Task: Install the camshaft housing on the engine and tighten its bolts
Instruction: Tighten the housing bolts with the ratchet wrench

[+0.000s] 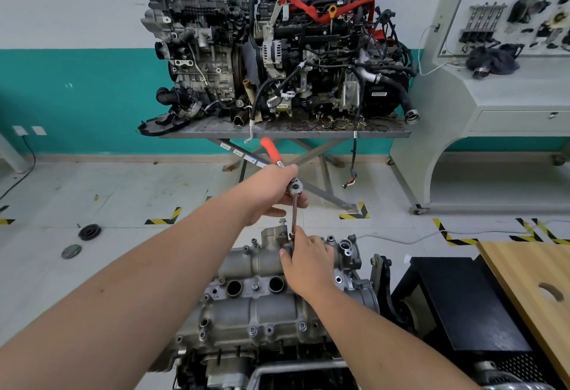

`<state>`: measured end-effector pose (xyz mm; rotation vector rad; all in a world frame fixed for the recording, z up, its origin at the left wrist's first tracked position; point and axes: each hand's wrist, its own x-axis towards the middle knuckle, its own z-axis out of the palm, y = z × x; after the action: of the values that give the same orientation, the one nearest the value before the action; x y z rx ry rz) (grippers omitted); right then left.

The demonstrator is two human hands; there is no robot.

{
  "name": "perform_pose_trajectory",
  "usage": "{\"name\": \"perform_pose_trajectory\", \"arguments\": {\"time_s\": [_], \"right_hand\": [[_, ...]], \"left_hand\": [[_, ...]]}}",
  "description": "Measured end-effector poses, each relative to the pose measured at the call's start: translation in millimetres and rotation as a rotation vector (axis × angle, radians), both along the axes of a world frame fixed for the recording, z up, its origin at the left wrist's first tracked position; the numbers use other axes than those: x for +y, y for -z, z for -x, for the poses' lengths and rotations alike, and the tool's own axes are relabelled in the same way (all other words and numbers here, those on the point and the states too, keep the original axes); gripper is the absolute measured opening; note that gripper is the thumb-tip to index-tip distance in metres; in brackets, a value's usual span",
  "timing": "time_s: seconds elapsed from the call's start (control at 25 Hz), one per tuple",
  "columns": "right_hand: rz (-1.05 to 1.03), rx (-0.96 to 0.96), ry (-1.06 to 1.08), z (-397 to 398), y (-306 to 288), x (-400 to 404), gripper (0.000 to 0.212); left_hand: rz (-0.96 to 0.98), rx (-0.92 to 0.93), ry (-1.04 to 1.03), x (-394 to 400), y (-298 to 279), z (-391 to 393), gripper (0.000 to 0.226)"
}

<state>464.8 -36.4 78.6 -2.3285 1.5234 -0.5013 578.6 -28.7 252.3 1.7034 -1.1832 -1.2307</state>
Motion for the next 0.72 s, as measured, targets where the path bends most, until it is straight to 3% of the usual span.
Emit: {"name": "perform_pose_trajectory", "arguments": {"time_s": [0.12,0.28,0.4,0.48,0.56,0.64,0.72], "right_hand": [[0.007,0.004,-0.005,0,0,1,0.047],[0.003,-0.001,-0.004,-1,-1,1,0.052],[-0.013,0.005,-0.014,0,-1,1,0.052],[-0.014,0.005,-0.019,0,-1,1,0.048],[0.006,-0.007,0.002,0,-1,1,0.042],[0.038,0.009,0.015,-1,0,1,0.035],[0.006,0.003,-0.008,-2,4,0,0.025]], "left_hand": [[0.058,-0.410,0.092,-6,-12,4,0.024],[0.256,-1.107,0.300,-6,-11,17,0.032],[0.531,-1.384,0.346,1,8,21,0.035],[0.882,-1.441,0.217,8,22,15,0.028],[1.100,-1.359,-0.014,13,38,13,0.029],[1.042,-1.132,-0.146,18,55,21,0.036],[0.893,-0.786,-0.133,22,66,31,0.045]]}}
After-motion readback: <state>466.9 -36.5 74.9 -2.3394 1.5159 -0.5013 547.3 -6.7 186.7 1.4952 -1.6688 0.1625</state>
